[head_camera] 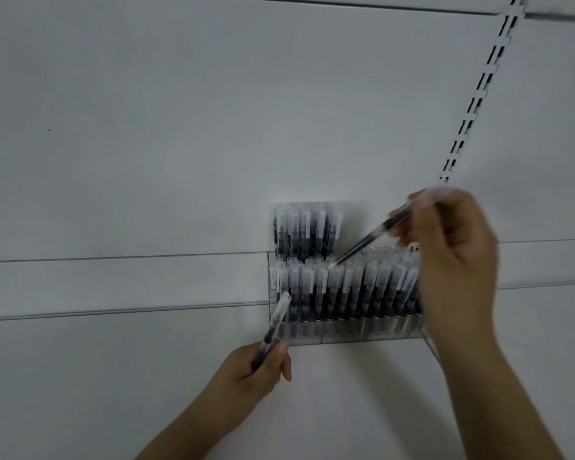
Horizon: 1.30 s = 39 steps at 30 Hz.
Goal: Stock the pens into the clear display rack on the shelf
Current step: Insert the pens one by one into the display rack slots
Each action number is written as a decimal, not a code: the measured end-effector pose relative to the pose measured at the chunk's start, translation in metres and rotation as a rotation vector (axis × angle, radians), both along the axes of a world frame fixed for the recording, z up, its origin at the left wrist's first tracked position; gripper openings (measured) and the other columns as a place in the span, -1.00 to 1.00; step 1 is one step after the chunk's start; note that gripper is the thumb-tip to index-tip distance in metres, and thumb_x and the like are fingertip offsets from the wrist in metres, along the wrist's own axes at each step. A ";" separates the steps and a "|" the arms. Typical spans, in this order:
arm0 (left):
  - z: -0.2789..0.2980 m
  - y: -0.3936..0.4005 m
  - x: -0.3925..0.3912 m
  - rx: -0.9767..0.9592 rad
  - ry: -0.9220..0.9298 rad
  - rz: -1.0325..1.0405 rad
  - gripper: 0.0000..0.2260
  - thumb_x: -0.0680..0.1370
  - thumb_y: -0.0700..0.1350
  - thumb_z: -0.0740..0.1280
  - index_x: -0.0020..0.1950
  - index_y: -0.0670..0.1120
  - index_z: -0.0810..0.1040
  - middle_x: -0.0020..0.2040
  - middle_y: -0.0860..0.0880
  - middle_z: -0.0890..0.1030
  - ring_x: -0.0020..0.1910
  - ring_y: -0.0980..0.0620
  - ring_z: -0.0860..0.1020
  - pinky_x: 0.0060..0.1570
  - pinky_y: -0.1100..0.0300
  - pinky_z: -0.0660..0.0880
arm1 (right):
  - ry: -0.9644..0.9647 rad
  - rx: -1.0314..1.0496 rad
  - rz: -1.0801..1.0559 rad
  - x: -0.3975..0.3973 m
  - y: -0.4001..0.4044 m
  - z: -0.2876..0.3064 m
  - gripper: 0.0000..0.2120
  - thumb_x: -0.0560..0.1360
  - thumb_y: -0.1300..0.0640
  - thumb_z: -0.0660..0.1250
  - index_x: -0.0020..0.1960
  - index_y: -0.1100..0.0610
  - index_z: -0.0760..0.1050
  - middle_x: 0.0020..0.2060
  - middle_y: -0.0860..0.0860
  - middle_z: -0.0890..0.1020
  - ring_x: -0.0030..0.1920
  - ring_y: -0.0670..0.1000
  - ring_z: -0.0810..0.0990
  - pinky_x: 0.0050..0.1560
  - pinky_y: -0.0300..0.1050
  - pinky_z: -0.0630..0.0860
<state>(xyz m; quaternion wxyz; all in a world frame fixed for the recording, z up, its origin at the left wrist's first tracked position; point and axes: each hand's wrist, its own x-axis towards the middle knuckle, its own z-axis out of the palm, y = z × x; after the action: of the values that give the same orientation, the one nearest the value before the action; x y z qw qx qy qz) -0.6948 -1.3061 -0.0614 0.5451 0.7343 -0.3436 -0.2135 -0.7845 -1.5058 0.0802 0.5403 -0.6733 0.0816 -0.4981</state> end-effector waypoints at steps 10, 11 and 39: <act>0.004 -0.003 -0.003 -0.002 0.003 0.031 -0.58 0.57 0.11 0.10 -0.26 -0.15 0.53 -0.50 -0.03 0.33 -0.48 0.07 0.30 -0.42 0.26 0.28 | 0.314 -0.362 -0.127 0.051 -0.041 -0.008 -0.93 0.61 0.10 0.30 0.00 0.09 0.53 -0.21 -0.09 0.67 -0.21 -0.16 0.66 0.02 -0.14 0.62; 0.004 -0.003 -0.003 0.002 0.000 0.034 -0.58 0.57 0.11 0.09 -0.25 -0.15 0.53 -0.50 -0.02 0.34 -0.48 0.08 0.30 -0.41 0.27 0.29 | 0.332 -0.393 -0.120 0.055 -0.042 -0.009 -0.91 0.61 0.09 0.30 -0.01 0.10 0.54 -0.23 -0.08 0.67 -0.21 -0.17 0.66 0.01 -0.12 0.62; 0.008 -0.005 -0.004 0.003 0.047 0.043 -0.61 0.62 0.05 0.10 -0.32 -0.03 0.54 -0.52 0.03 0.35 -0.51 0.11 0.30 -0.43 0.27 0.27 | 0.527 -0.306 0.332 0.005 0.047 -0.047 -0.69 0.38 -0.21 0.43 0.04 -0.07 0.63 -0.19 -0.18 0.63 -0.23 -0.10 0.61 -0.23 -0.32 0.55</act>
<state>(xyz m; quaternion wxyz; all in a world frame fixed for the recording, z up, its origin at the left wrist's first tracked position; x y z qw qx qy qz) -0.6990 -1.3110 -0.0534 0.5566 0.7369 -0.3145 -0.2196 -0.7793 -1.4585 0.0327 0.4673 -0.8560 0.0320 -0.2187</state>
